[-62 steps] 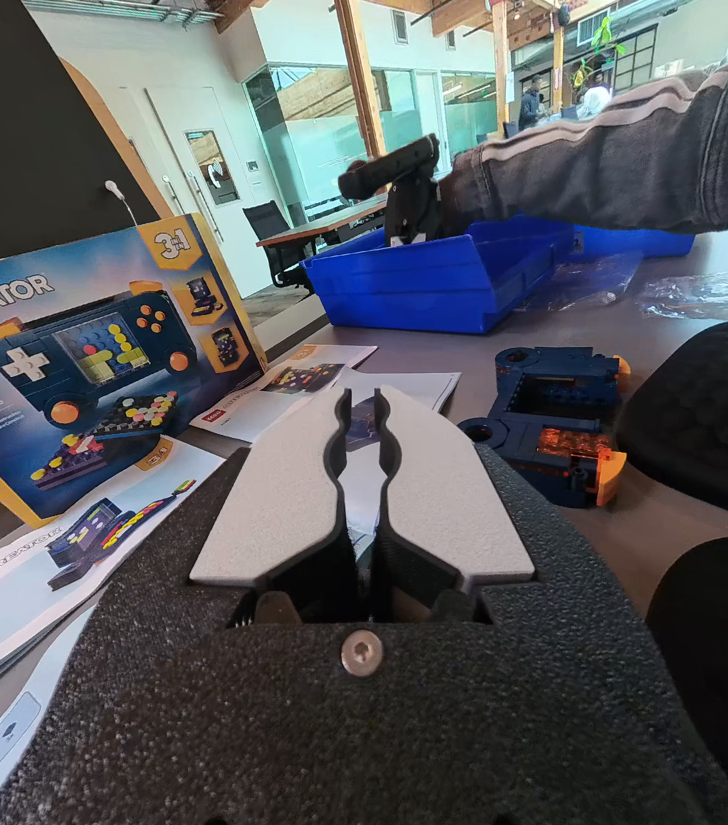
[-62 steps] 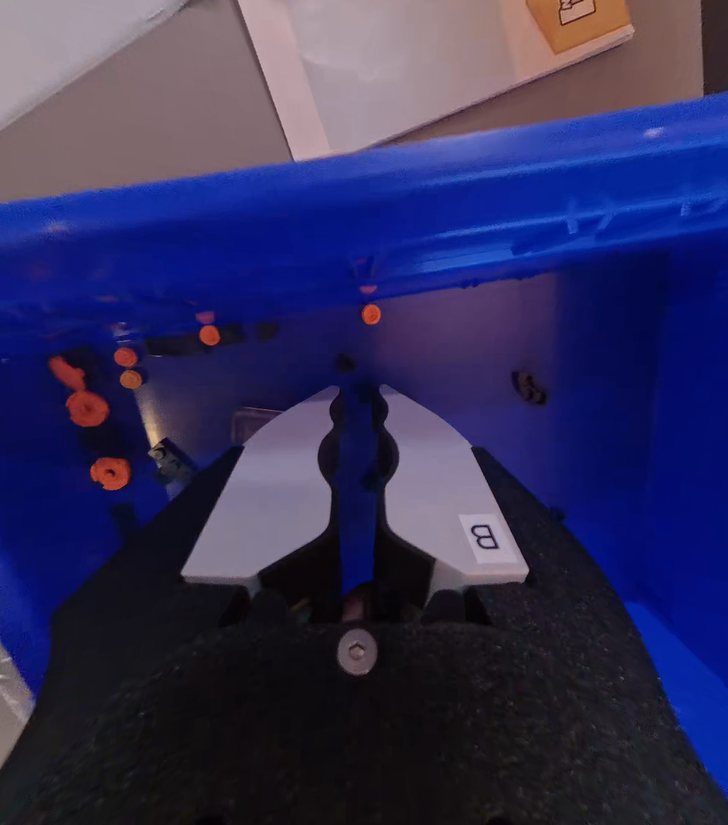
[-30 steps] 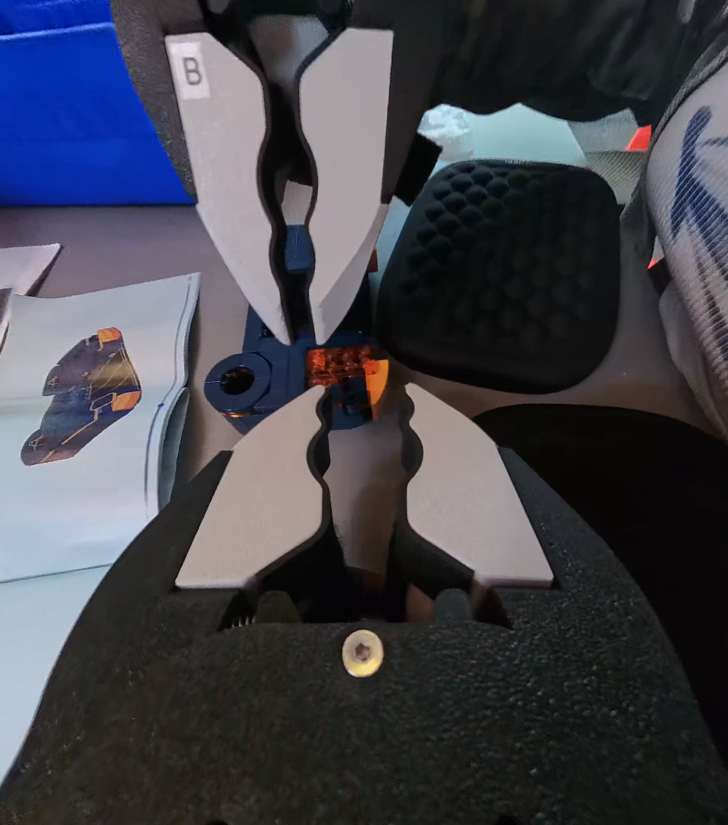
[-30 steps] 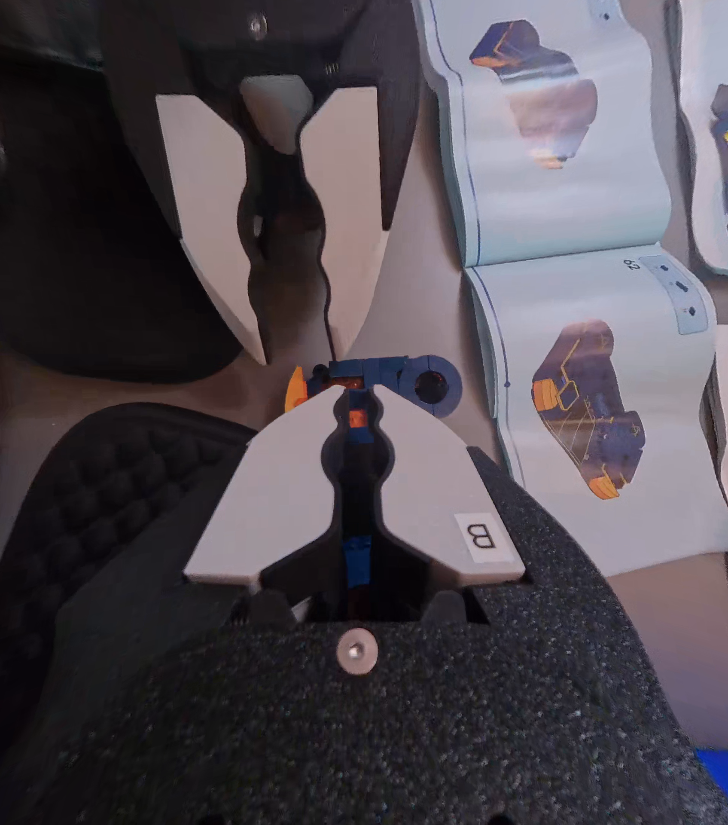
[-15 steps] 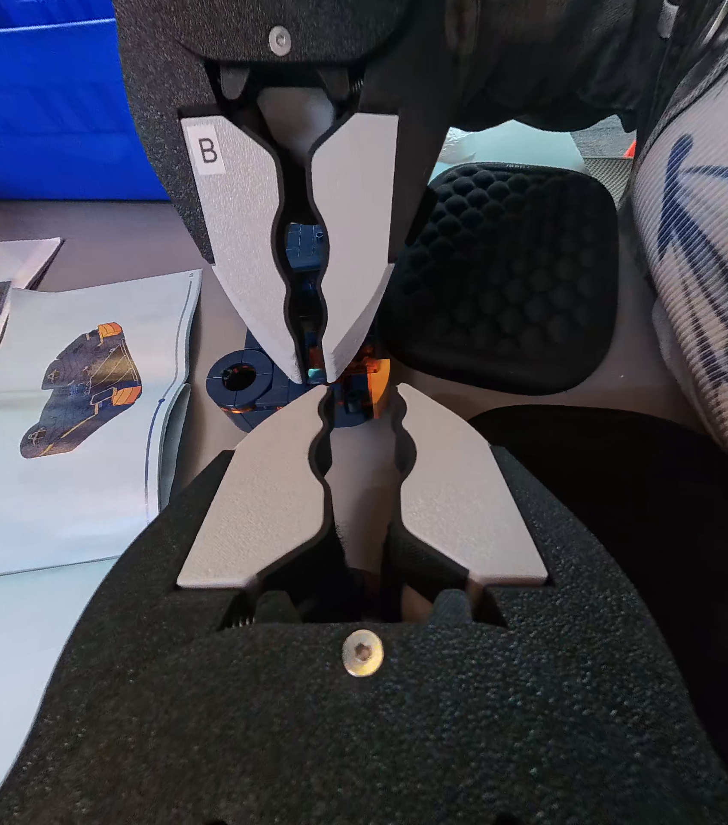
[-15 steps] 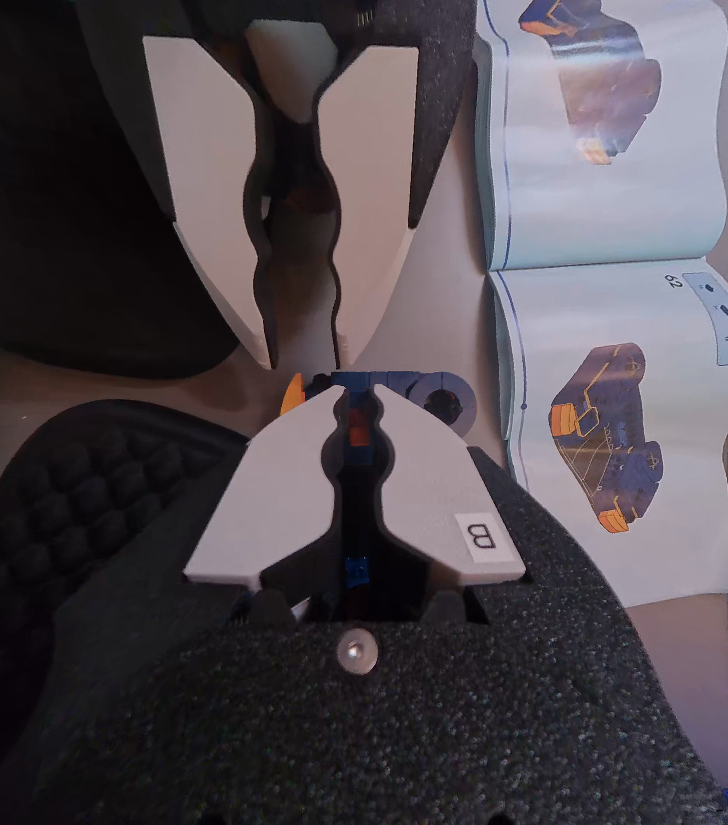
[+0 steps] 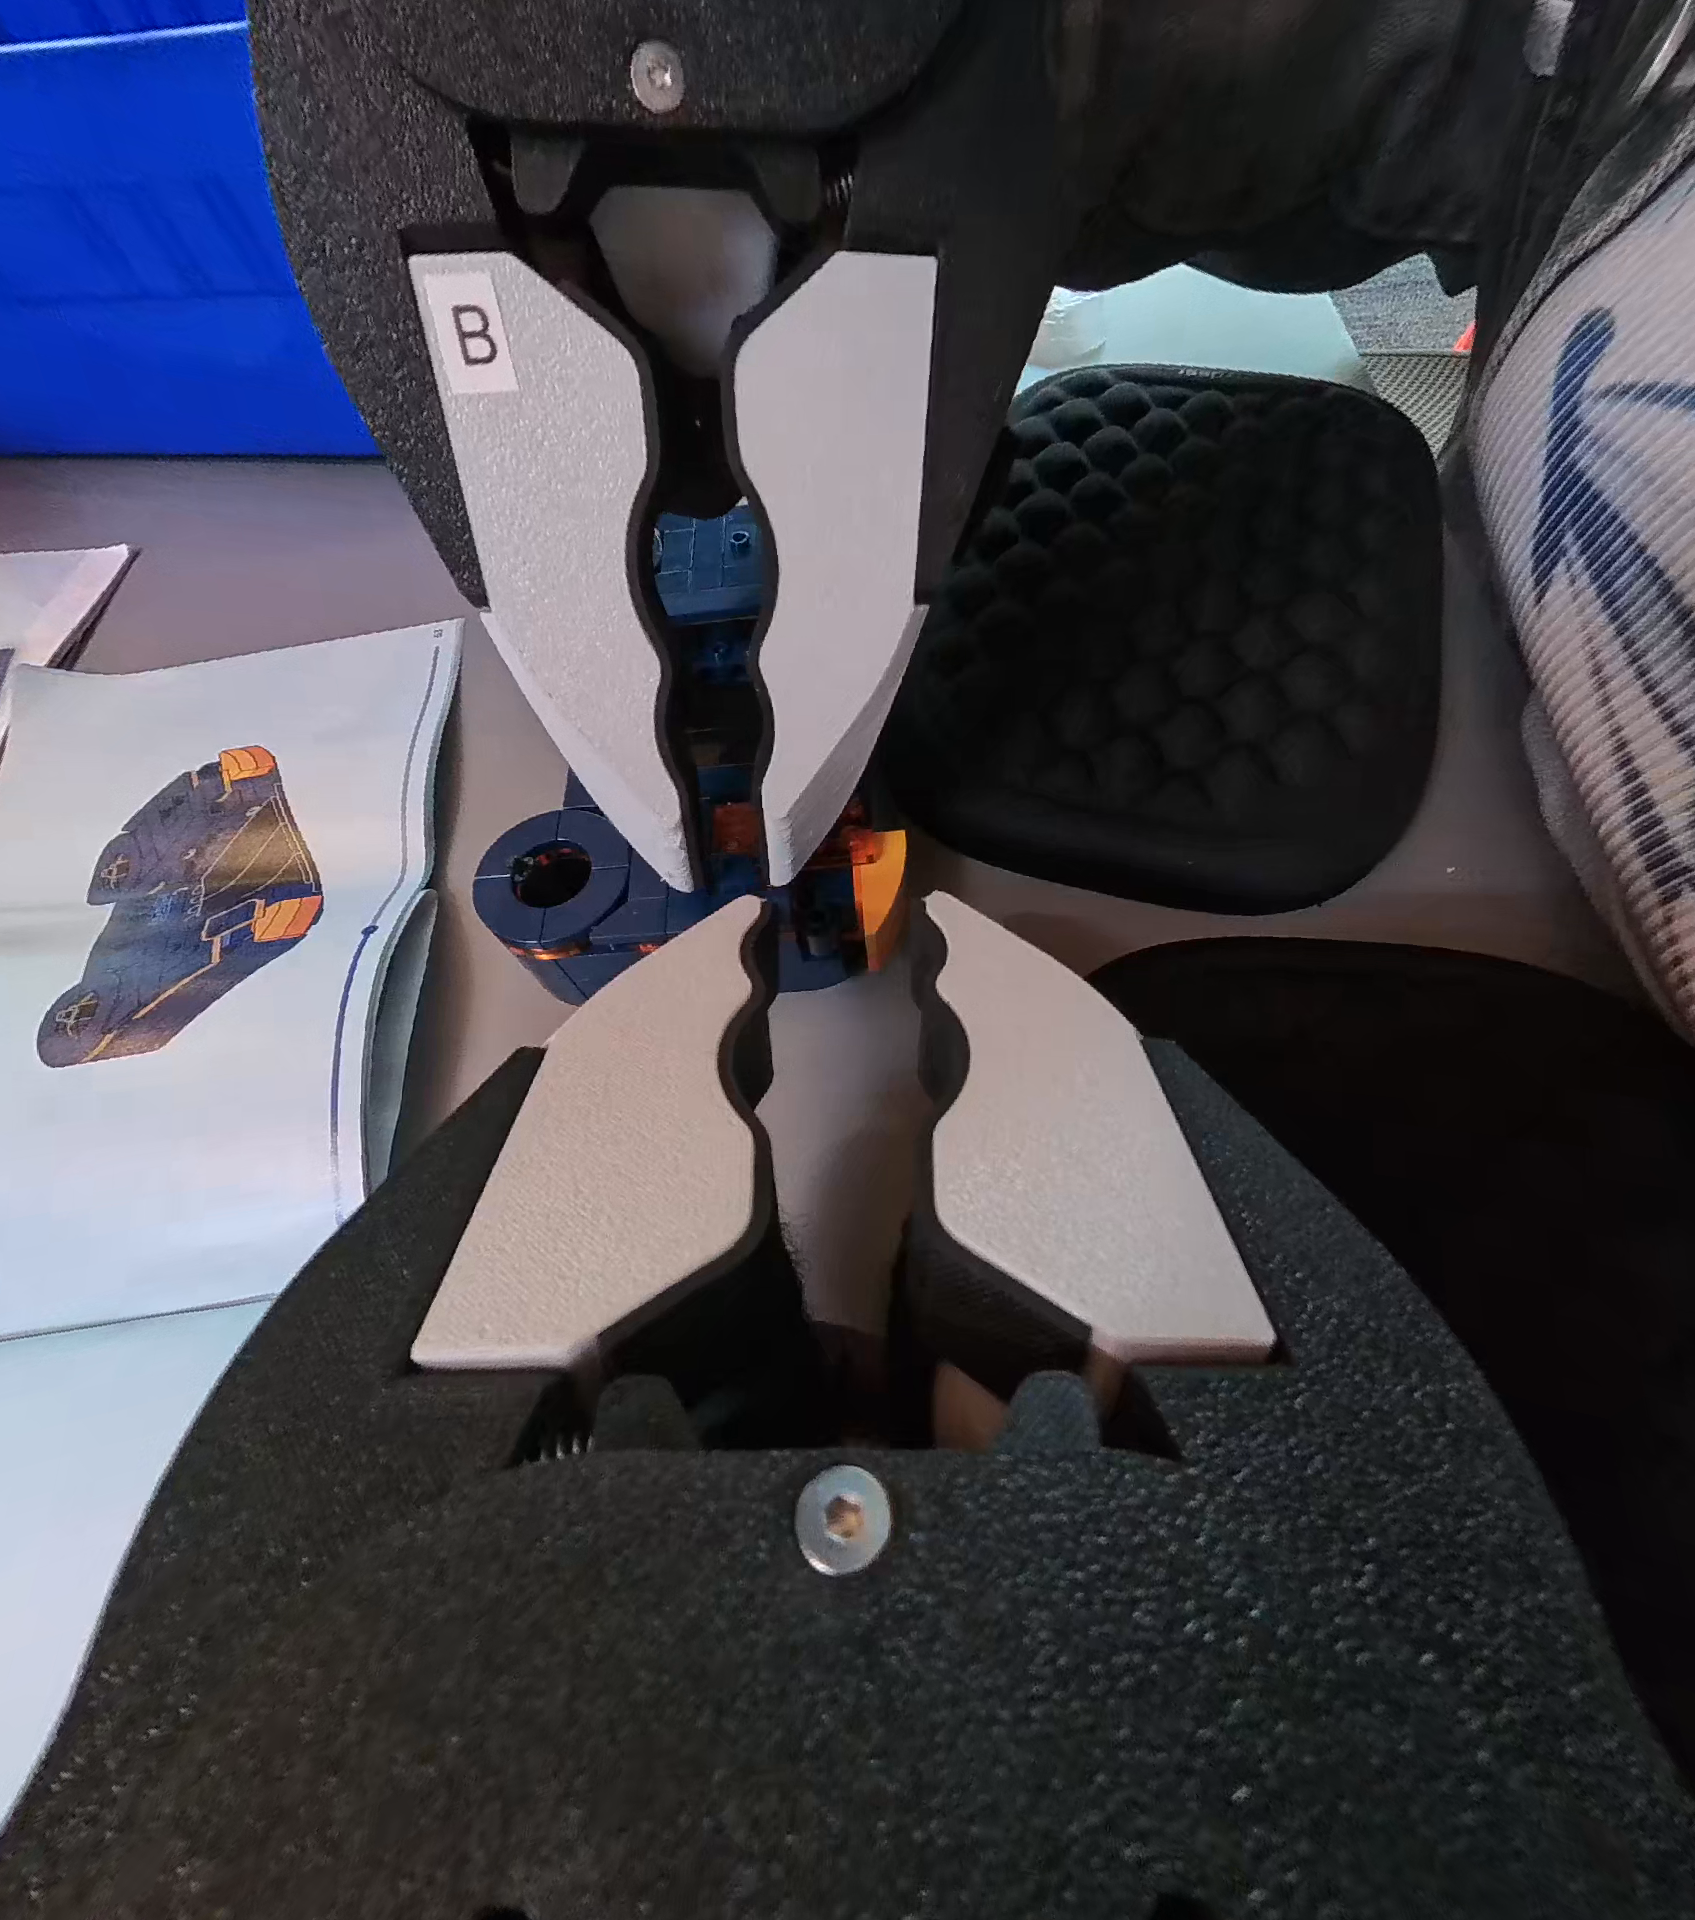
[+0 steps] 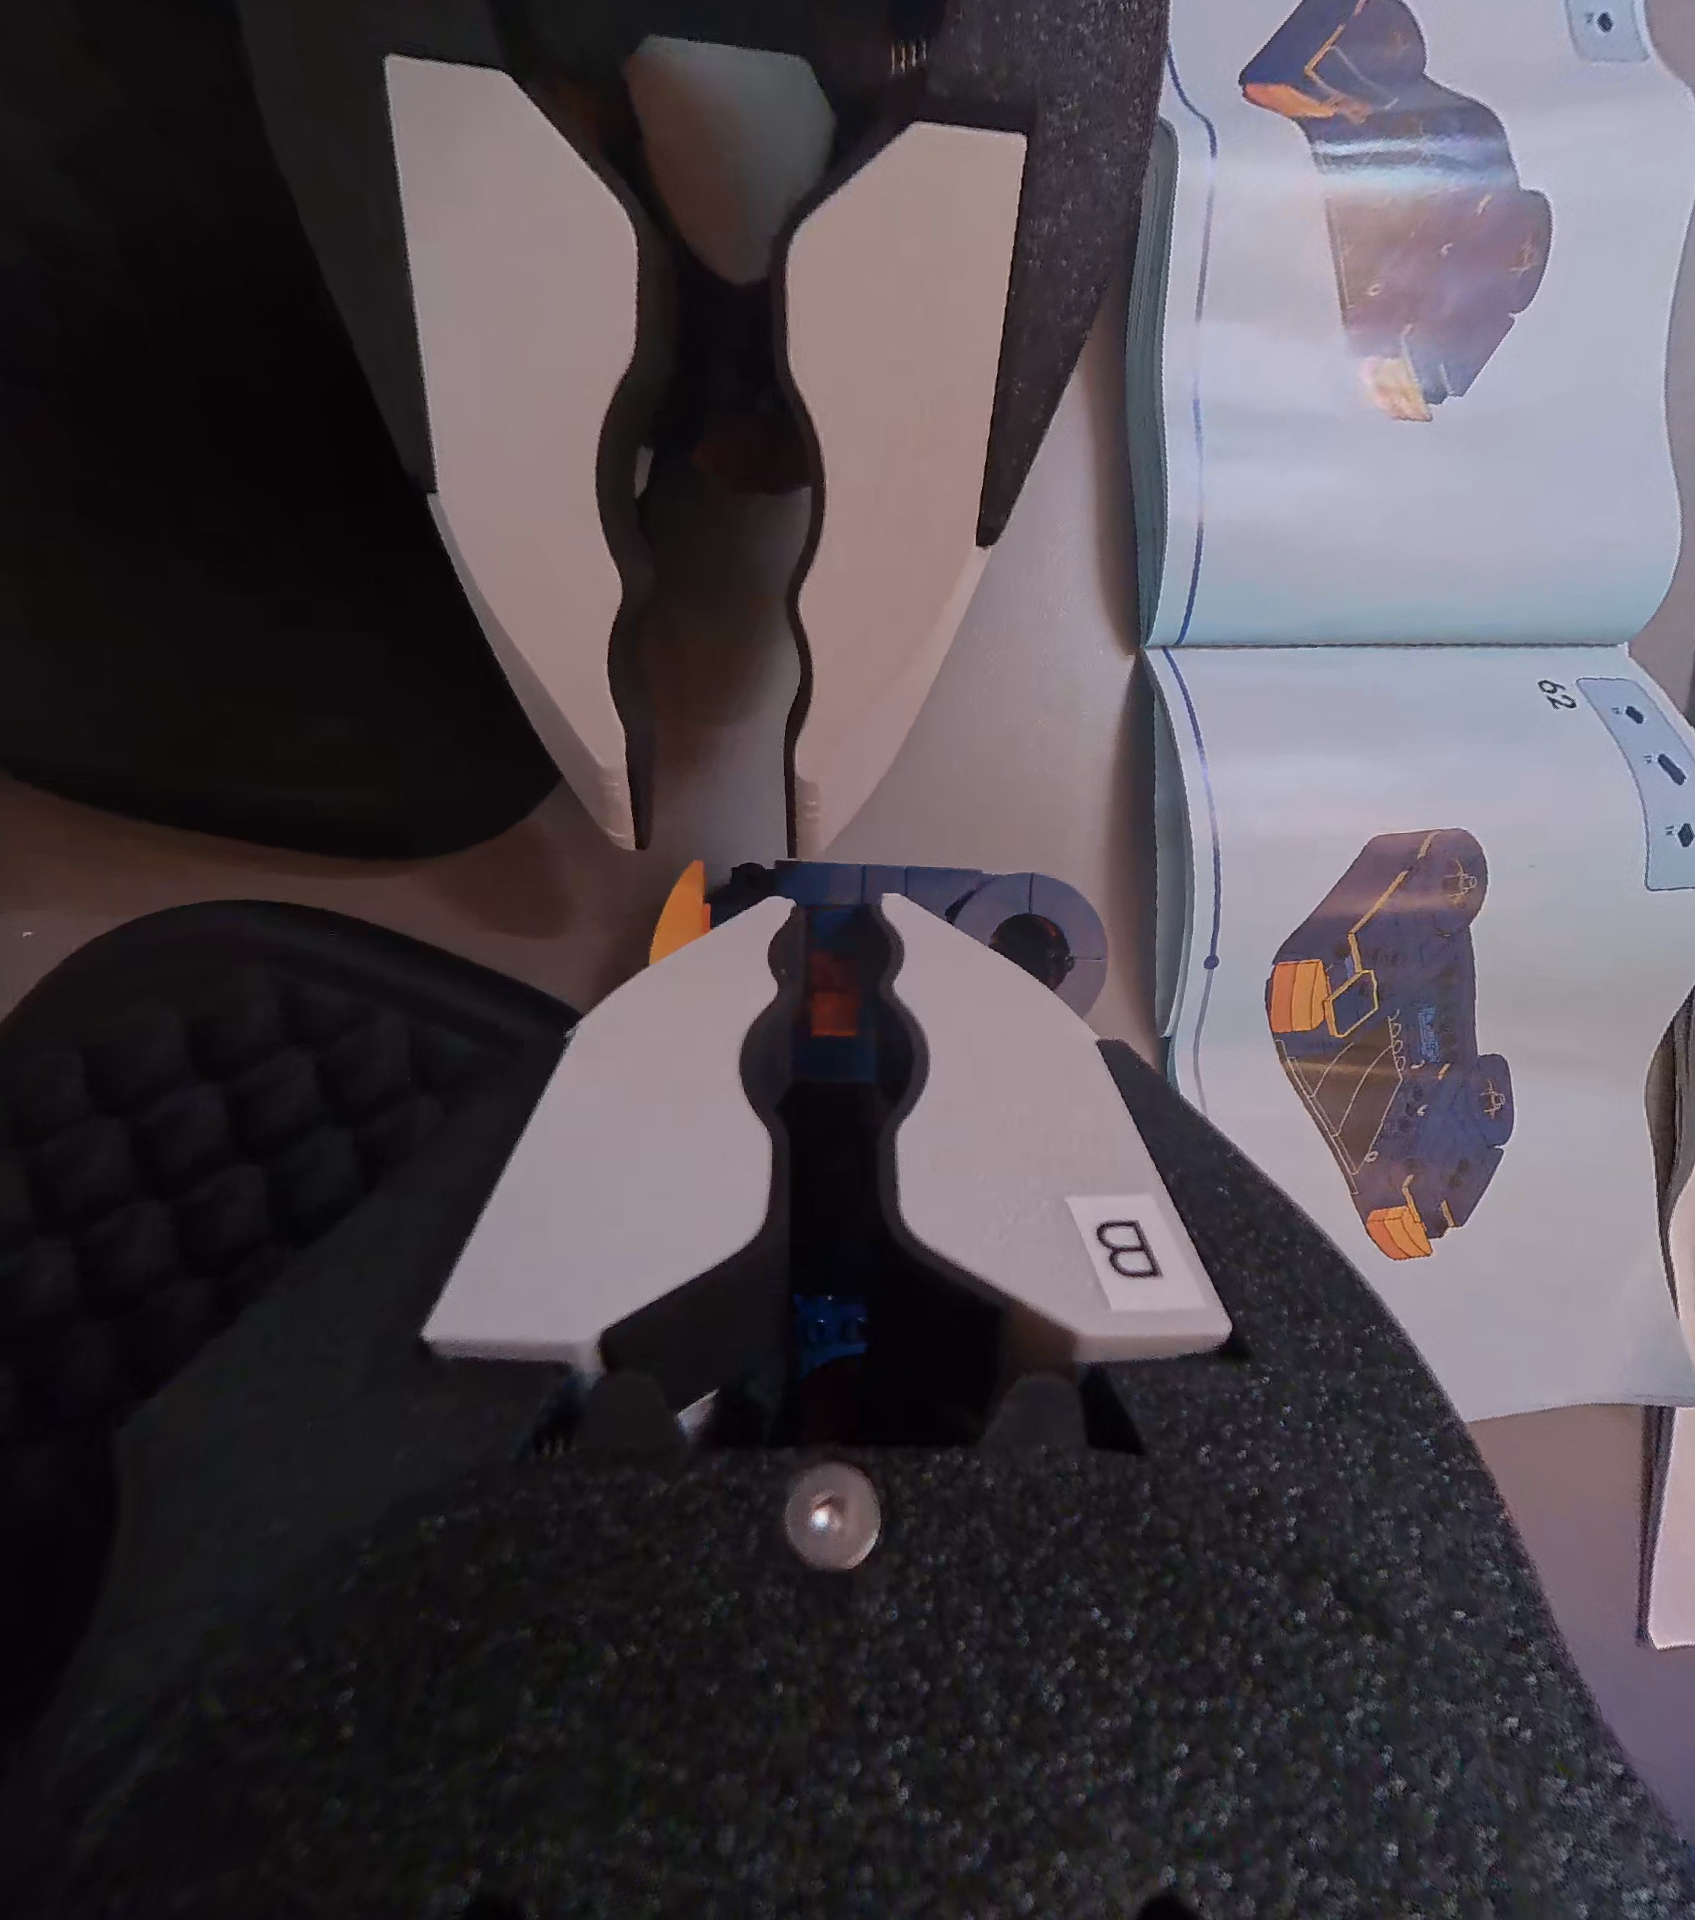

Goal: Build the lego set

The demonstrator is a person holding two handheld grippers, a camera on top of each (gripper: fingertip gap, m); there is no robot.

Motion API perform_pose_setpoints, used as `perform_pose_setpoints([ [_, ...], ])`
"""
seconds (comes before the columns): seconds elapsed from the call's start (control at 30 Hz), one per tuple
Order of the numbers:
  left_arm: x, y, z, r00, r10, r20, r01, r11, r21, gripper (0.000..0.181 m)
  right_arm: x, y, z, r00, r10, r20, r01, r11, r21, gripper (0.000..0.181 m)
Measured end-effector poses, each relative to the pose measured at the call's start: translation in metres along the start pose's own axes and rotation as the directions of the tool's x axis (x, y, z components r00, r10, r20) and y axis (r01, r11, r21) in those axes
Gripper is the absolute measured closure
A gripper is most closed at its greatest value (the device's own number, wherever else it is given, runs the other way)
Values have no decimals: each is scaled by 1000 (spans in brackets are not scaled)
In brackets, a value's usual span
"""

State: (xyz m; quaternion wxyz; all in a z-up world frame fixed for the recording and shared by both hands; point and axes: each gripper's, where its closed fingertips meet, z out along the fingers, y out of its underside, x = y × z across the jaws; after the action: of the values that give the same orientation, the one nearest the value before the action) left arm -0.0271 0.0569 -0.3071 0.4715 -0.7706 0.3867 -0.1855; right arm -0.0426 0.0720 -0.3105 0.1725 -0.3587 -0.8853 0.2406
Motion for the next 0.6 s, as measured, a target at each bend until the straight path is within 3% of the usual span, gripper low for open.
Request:
perform_pose_setpoints([
  [0.17, -2, 0, 0, 1000, -12, 11, 12, 1000, 3, 155, 7, 0, -6, 999, 18, -33, -17, 999, 41, 177],
  [0.37, -15, -2, -3, 994, -79, 73, 78, 997, 23, 143, -5, -4, -7, 1000, 25, 18, -28, 992, 124, 181],
  [0.6, -14, 4, 2, 995, -86, 59, 88, 996, -26, 161, -1, 2, -3, 999, 52, 12, -53, 991, 120, 181],
])
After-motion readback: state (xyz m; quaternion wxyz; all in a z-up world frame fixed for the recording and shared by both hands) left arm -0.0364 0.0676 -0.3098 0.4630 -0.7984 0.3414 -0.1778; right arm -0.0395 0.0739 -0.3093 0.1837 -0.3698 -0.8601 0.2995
